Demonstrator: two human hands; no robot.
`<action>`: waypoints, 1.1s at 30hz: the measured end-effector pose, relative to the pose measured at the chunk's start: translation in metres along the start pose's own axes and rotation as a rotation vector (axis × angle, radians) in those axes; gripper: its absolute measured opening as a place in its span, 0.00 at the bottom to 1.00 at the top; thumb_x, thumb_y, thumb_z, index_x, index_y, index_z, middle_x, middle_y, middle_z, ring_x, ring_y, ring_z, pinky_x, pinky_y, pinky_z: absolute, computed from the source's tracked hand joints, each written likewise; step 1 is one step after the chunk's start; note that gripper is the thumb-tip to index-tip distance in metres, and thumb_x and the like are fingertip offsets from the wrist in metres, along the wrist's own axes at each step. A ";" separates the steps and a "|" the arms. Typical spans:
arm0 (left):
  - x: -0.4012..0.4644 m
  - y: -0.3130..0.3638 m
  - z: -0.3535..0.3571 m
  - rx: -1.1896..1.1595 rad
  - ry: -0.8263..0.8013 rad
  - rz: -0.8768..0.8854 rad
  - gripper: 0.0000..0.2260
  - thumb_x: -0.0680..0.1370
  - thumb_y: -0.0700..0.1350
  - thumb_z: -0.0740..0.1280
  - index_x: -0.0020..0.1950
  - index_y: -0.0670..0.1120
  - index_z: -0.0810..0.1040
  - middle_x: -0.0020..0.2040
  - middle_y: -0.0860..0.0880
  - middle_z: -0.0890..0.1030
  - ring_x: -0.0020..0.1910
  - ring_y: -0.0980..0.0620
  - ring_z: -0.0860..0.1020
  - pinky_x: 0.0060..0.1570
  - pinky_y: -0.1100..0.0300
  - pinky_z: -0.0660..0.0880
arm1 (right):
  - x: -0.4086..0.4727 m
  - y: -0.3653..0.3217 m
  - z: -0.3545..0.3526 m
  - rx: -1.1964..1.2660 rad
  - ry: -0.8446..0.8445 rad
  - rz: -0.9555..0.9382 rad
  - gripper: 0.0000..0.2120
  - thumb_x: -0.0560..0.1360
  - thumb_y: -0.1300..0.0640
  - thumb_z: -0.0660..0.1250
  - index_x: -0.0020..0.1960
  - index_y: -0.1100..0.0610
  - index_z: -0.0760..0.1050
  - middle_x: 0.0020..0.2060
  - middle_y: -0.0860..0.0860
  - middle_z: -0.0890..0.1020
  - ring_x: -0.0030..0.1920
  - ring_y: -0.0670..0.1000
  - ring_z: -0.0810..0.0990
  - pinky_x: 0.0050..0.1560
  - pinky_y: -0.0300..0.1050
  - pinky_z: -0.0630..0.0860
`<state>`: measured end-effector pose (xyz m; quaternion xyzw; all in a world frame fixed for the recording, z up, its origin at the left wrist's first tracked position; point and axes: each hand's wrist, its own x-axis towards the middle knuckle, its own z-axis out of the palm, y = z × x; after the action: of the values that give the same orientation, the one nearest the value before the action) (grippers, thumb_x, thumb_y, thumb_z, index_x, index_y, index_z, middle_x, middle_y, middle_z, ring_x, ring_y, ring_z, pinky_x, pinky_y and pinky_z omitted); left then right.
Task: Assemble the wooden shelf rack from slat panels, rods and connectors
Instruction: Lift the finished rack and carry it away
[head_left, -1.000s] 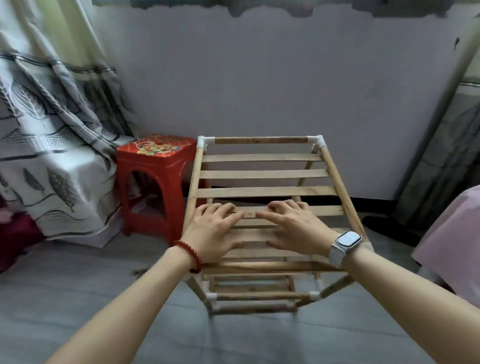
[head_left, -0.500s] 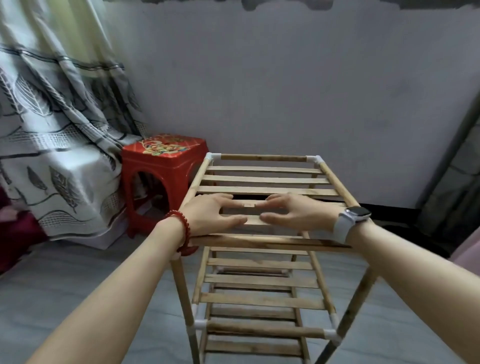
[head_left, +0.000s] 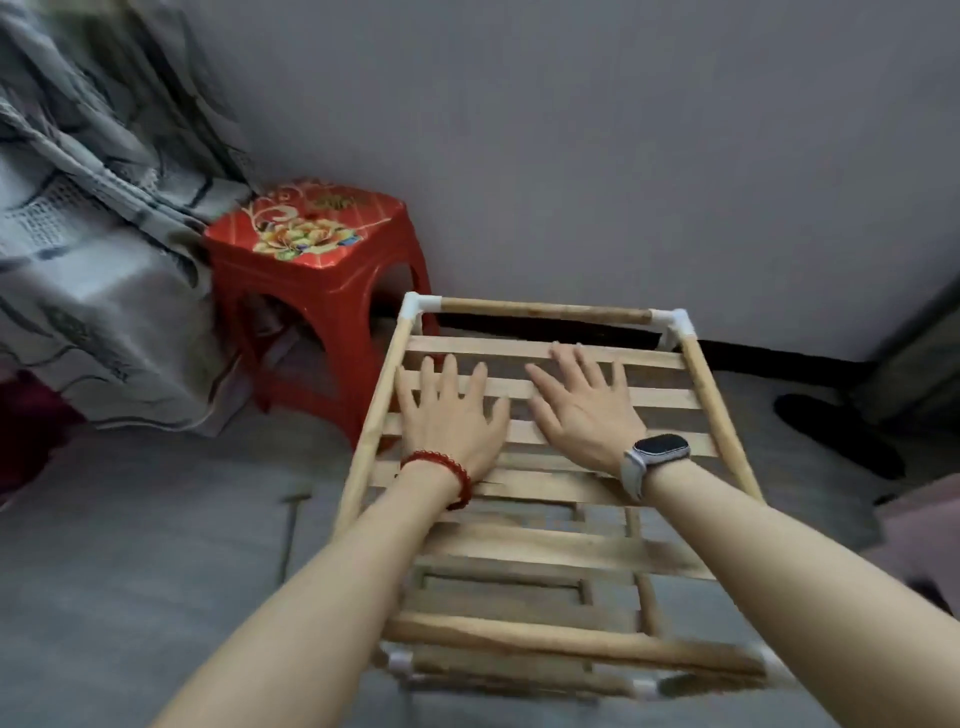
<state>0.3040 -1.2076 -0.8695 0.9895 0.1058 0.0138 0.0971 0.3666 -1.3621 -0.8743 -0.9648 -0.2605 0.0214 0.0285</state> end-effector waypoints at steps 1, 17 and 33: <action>-0.003 -0.001 0.001 -0.007 -0.028 0.005 0.28 0.78 0.65 0.45 0.77 0.57 0.51 0.78 0.46 0.49 0.77 0.44 0.43 0.70 0.40 0.34 | -0.002 0.000 -0.001 -0.009 -0.003 -0.010 0.25 0.79 0.41 0.43 0.75 0.44 0.53 0.77 0.49 0.48 0.76 0.54 0.44 0.71 0.65 0.43; -0.039 -0.020 -0.038 0.299 -0.392 0.291 0.25 0.80 0.62 0.45 0.75 0.64 0.39 0.78 0.51 0.40 0.76 0.41 0.39 0.65 0.31 0.36 | -0.022 -0.049 -0.059 -0.192 -0.335 0.185 0.21 0.81 0.46 0.50 0.57 0.55 0.78 0.58 0.56 0.70 0.56 0.60 0.69 0.62 0.56 0.60; -0.141 -0.031 -0.079 -0.100 -0.329 -0.643 0.38 0.77 0.55 0.60 0.77 0.50 0.39 0.76 0.41 0.33 0.74 0.41 0.32 0.66 0.35 0.32 | -0.073 -0.047 -0.086 -0.053 -0.343 0.132 0.22 0.77 0.53 0.57 0.70 0.54 0.60 0.65 0.57 0.66 0.65 0.59 0.65 0.59 0.57 0.64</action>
<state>0.1558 -1.1933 -0.7992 0.8887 0.3937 -0.1714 0.1606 0.2852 -1.3618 -0.7830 -0.9625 -0.1979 0.1806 -0.0432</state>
